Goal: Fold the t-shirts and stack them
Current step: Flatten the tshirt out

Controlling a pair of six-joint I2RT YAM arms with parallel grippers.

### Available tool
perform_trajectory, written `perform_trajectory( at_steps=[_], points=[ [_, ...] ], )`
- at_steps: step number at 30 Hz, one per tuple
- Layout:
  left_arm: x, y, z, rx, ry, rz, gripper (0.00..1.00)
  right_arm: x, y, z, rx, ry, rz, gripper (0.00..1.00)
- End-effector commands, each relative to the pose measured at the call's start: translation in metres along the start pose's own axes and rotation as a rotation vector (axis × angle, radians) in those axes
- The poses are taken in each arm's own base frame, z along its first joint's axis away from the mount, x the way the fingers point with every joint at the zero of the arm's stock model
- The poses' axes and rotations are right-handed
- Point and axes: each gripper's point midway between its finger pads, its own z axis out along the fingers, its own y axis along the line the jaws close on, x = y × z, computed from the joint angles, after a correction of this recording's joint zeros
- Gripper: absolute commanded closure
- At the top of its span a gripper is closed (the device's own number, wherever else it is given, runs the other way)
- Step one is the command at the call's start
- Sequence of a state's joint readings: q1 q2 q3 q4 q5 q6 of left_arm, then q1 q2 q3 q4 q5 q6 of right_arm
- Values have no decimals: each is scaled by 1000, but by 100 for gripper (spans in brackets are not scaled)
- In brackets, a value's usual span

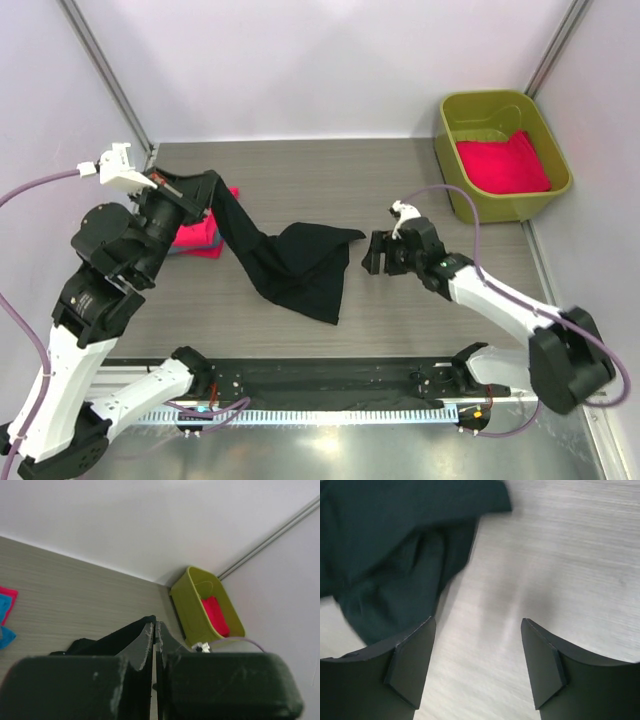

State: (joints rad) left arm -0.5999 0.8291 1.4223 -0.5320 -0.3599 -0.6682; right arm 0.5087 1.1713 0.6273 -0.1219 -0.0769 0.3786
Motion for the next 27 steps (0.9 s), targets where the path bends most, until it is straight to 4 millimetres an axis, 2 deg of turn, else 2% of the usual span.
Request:
perform_trajectory(
  at_steps=[1,2,5,6,7,11,12,14,15,19,22,23,26,27],
  points=[
    [-10,0,-10,27,-46,11,100,-60,14,12,35,-123,85,26],
    [-7,3,-11,21,-42,17,100,-63,17,20,37,-108,110,26],
    [-5,8,-13,7,-44,24,100,-64,20,30,35,-133,214,26],
    [-5,9,-13,5,-46,27,100,-73,25,33,7,-175,242,26],
    [-6,9,-14,5,-47,29,100,-72,26,36,0,-176,274,25],
    [-6,11,-16,-1,-46,38,100,-69,26,46,7,-188,532,25],
    [-7,12,-17,-2,-48,39,100,-74,29,47,-17,-218,570,25],
    [-7,13,-19,-3,-49,42,100,-68,26,50,-24,-233,662,25],
    [-8,13,-20,-3,-52,41,100,-74,27,50,-41,-258,742,25],
    [-5,16,-20,-8,-47,44,100,-66,17,63,-5,-274,833,26],
    [-4,16,-20,-10,-43,44,100,-70,14,69,-15,-306,884,28],
    [-4,16,-20,-10,-41,45,100,-66,9,75,5,-306,891,28],
    [-4,17,-21,-11,-40,47,100,-71,3,84,32,-330,886,29],
    [-2,18,-21,-13,-37,49,100,-65,-4,93,53,-318,891,29]
  ],
)
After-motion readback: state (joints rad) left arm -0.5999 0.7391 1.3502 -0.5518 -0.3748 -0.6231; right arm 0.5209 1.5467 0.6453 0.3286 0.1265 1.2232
